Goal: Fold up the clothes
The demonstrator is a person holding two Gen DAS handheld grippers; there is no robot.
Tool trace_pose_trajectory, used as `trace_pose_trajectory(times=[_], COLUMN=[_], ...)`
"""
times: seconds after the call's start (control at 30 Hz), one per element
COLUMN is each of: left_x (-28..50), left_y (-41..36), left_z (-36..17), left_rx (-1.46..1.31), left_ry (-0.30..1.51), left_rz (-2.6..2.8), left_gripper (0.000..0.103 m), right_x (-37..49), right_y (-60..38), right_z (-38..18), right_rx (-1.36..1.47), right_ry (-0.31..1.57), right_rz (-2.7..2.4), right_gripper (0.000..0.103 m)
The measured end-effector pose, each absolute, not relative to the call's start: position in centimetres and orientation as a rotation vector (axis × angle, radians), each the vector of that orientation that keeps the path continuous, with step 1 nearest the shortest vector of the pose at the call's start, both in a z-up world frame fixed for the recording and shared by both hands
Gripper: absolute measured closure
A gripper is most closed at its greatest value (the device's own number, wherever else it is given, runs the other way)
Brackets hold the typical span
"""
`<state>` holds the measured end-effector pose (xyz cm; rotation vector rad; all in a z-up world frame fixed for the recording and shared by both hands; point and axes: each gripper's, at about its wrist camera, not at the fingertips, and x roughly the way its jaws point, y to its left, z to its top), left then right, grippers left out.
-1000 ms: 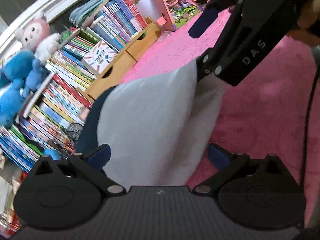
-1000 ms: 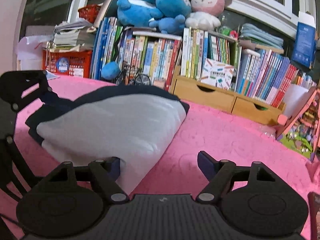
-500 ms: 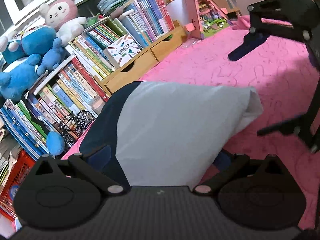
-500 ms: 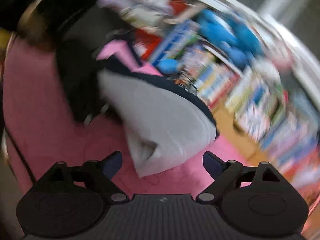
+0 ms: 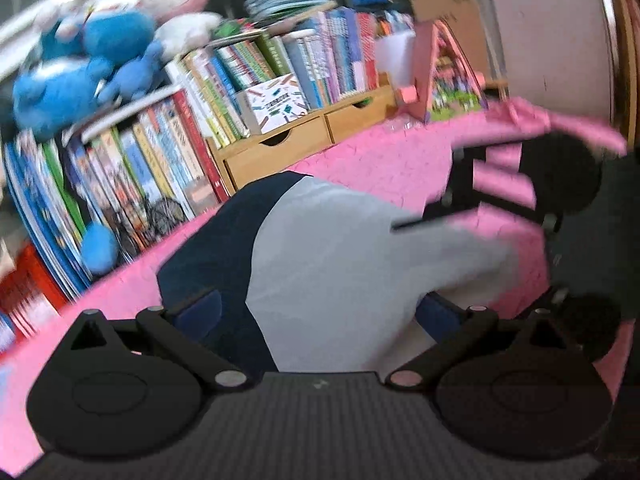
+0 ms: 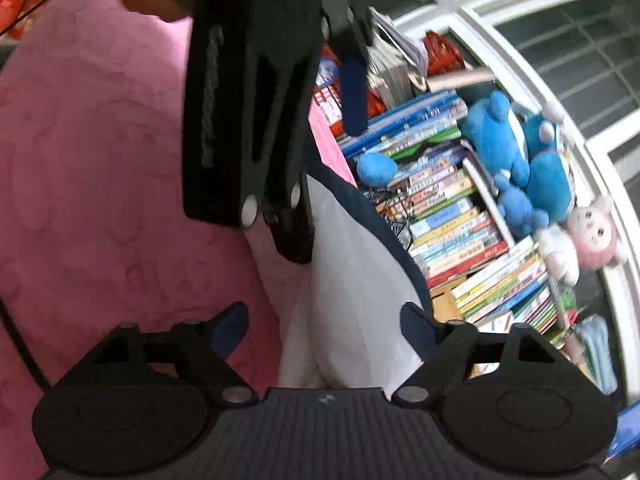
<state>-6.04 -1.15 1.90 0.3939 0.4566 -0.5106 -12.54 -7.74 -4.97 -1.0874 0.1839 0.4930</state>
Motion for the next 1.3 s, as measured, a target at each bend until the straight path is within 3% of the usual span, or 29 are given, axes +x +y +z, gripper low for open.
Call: trace_pose_trajectory(times=[0.2, 0.27, 0.47, 0.63, 0.7, 0.8, 1.07, 1.3], left_x=[-5.7, -5.6, -5.0, -4.3, -4.5, -5.0, -3.5, -2.0], left_y=[4.0, 6.2, 10.2, 13.6, 14.4, 14.7, 13.2, 11.4], left_z=[3.6, 4.0, 3.7, 2.3, 1.7, 1.5, -0.4, -1.2], left_rx=[0.071, -0.010, -0.076, -0.297, -0.382, -0.441, -0.581, -0.539], left_ry=[0.516, 0.518, 0.542, 0.612, 0.629, 0.629, 0.688, 0.700], left_rz=[-0.602, -0.592, -0.396, -0.415, -0.472, -0.546, -0.655, -0.516], left_gripper=[0.000, 0.000, 0.000, 0.000, 0.000, 0.000, 0.000, 0.001], right_x=[-12.2, -12.1, -12.0, -11.6, -11.6, -11.7, -11.8, -11.7], right_y=[-7.1, -6.9, -5.0, -3.8, -3.9, -4.0, -4.0, -3.9], right_z=[-5.4, -5.3, -6.2, -6.5, -6.5, -6.3, -6.4, -6.1], right_rx=[-1.038, -1.025, -1.096, -1.128, -1.116, -1.096, -1.083, -1.076], right_ry=[0.178, 0.184, 0.166, 0.147, 0.147, 0.147, 0.151, 0.148], right_rz=[0.468, 0.466, 0.492, 0.486, 0.478, 0.458, 0.437, 0.409], right_gripper=[0.068, 0.070, 0.067, 0.064, 0.057, 0.049, 0.047, 0.037])
